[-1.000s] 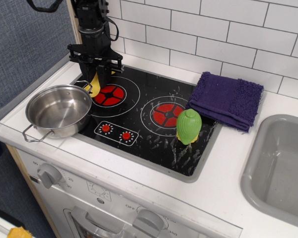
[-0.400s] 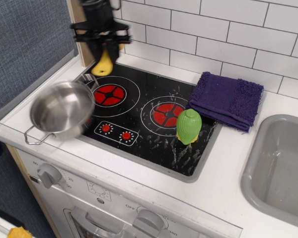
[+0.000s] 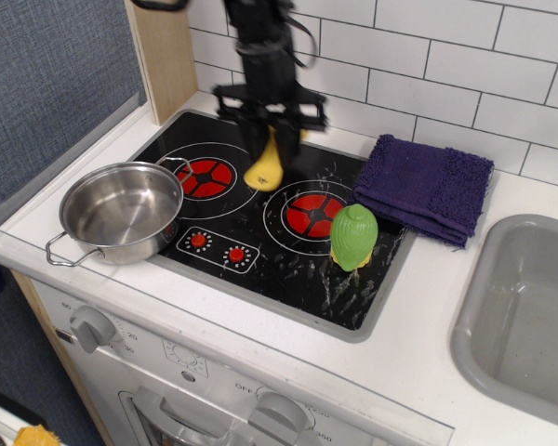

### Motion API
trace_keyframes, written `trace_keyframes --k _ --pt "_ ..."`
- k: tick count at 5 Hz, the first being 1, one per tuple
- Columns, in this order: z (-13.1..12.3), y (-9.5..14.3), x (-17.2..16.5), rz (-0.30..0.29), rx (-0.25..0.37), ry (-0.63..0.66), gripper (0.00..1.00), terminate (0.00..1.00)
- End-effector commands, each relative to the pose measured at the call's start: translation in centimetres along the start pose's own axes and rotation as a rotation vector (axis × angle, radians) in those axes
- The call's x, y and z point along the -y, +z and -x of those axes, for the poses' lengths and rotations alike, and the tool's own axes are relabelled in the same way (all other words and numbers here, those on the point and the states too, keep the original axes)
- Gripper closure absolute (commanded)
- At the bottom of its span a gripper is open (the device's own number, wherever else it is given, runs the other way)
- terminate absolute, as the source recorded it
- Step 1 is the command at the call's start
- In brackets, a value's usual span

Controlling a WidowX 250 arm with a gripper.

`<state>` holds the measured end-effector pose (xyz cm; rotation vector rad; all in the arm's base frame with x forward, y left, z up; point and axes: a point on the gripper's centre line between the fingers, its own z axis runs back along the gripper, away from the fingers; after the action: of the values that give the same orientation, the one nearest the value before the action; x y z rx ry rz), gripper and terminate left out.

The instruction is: Place the yellow brush to the left of the purple towel

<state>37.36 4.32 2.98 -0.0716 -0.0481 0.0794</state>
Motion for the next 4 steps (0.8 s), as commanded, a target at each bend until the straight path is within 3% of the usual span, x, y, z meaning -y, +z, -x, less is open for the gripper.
trace_keyframes --k 1,2,3,4 --pt "0.0 0.4 1.2 -0.054 0.036 -0.037 1.00 0.00" --pt "0.4 1.1 0.5 -0.087 0.046 -0.032 0.00 0.00" --pt "1.0 2.8 0.1 -0.078 0.061 -0.040 0.00 0.00" --pt "2.0 6.3 0.2 -0.038 0.080 -0.059 0.00 0.00"
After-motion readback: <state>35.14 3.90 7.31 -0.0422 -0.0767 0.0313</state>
